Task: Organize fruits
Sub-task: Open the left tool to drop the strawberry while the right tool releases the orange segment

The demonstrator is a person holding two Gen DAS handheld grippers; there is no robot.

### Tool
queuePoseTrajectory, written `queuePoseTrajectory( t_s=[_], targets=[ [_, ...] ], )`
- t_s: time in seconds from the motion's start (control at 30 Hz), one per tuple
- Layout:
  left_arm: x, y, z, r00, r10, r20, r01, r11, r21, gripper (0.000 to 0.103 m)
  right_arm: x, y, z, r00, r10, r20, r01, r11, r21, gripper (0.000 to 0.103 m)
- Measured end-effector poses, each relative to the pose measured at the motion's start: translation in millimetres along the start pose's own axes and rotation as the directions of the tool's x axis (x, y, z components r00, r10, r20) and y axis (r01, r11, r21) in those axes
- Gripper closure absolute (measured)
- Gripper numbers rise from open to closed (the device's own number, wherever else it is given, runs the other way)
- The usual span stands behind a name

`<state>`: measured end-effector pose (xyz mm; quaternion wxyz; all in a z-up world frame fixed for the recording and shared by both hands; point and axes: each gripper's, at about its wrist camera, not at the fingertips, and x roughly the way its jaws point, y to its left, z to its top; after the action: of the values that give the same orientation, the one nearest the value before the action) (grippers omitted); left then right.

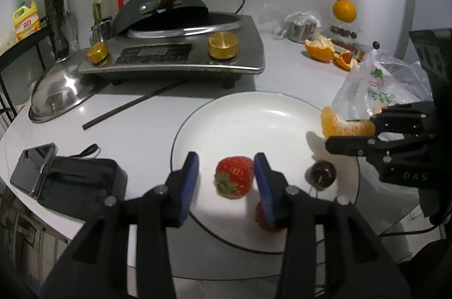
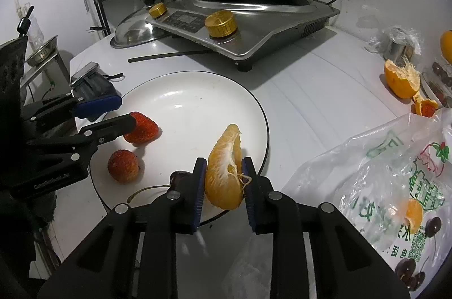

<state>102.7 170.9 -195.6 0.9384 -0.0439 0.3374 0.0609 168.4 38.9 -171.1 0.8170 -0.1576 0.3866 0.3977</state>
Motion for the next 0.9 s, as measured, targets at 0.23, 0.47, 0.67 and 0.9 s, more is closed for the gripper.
queuePoseTrajectory(
  t_s=[0.23, 0.47, 0.67, 0.9],
  targets=[
    [-10, -2, 1, 1.0, 0.002, 0.023, -0.002, 1.0, -0.001, 0.052, -10, 0, -1, 1.0, 0.001, 0.022, -0.001, 1.0, 0.008, 0.063],
    [-20, -13, 2, 0.999, -0.01, 0.035, 0.009, 1.0, 0.018, 0.052, -27, -5, -6, 0.999, -0.006, 0.047, 0.005, 1.0, 0.022, 0.063],
    [-25, -30, 4, 0.999, -0.03, 0.037, 0.028, 0.999, 0.042, 0.051, -48, -8, -11, 0.997, -0.017, 0.078, 0.014, 0.999, 0.035, 0.063],
    [-31, -56, 6, 0.998, -0.053, 0.037, 0.05, 0.996, 0.071, 0.051, -71, -19, -23, 0.993, -0.037, 0.109, 0.03, 0.998, 0.06, 0.063]
  ],
)
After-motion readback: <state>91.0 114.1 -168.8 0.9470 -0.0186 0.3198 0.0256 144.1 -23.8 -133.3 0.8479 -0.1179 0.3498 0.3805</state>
